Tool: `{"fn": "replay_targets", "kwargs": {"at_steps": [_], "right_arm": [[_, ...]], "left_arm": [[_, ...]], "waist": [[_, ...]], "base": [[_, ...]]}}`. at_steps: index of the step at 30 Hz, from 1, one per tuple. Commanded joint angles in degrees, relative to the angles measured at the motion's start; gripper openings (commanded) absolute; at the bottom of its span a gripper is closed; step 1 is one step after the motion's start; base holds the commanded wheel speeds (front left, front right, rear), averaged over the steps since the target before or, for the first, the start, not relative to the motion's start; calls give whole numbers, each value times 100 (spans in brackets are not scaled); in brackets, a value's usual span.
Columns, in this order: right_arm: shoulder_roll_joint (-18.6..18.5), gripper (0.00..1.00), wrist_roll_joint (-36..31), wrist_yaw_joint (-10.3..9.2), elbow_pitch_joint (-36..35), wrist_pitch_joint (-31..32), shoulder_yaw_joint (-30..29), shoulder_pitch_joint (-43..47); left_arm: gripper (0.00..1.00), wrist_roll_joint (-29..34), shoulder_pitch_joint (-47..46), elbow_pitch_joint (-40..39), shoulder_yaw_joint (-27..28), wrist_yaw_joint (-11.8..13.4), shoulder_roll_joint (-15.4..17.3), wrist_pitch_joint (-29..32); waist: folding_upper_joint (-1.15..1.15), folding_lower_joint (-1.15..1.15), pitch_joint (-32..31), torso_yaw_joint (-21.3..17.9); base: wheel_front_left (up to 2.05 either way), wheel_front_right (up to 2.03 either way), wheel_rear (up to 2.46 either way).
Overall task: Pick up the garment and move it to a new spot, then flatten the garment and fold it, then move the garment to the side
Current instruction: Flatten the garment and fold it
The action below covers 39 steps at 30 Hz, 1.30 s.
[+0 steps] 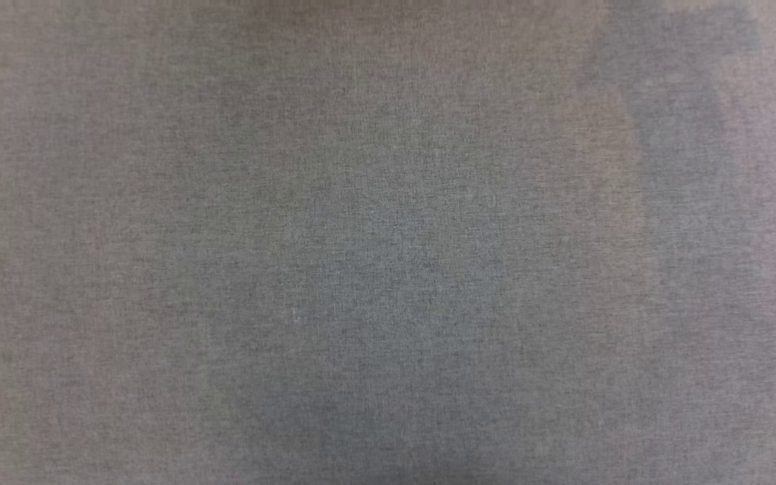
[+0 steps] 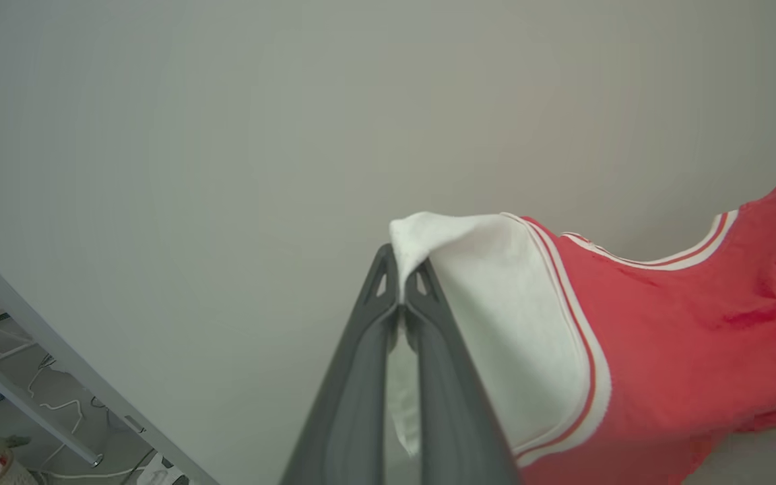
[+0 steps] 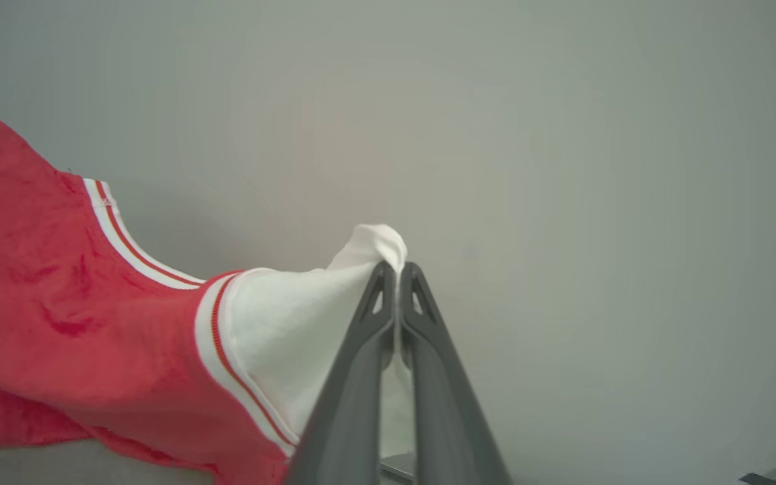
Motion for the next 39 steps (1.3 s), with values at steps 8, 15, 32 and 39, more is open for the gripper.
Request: {"fn": "replay_targets", "kwargs": {"at_steps": [8, 15, 32, 39], "right_arm": [[-194, 0, 844, -4, -478, -394, 686, 1551], [-608, 0, 1378, -4, -1058, -501, 1266, 2935], [-1466, 0, 1907, -4, -1756, -743, 1409, 6243], [-1515, 0, 1980, -4, -1707, -847, 976, 7409]], "left_arm": [[0, -492, 1843, -294, 0, 60, 200, -560], [0, -914, 3810, -1159, 233, 524, 461, -727], [0, -1411, 7730, -2916, 363, 1633, 679, -753], [0, -1491, 8716, -3100, 489, 1881, 669, -754]], "waist": [[0, 0, -760, 63], [0, 0, -1312, 84], [0, 0, -2298, 198], [0, 0, -2592, 208]], "base": [[0, 0, 0], [0, 0, 0], [0, 0, 0], [0, 0, 0]]}}
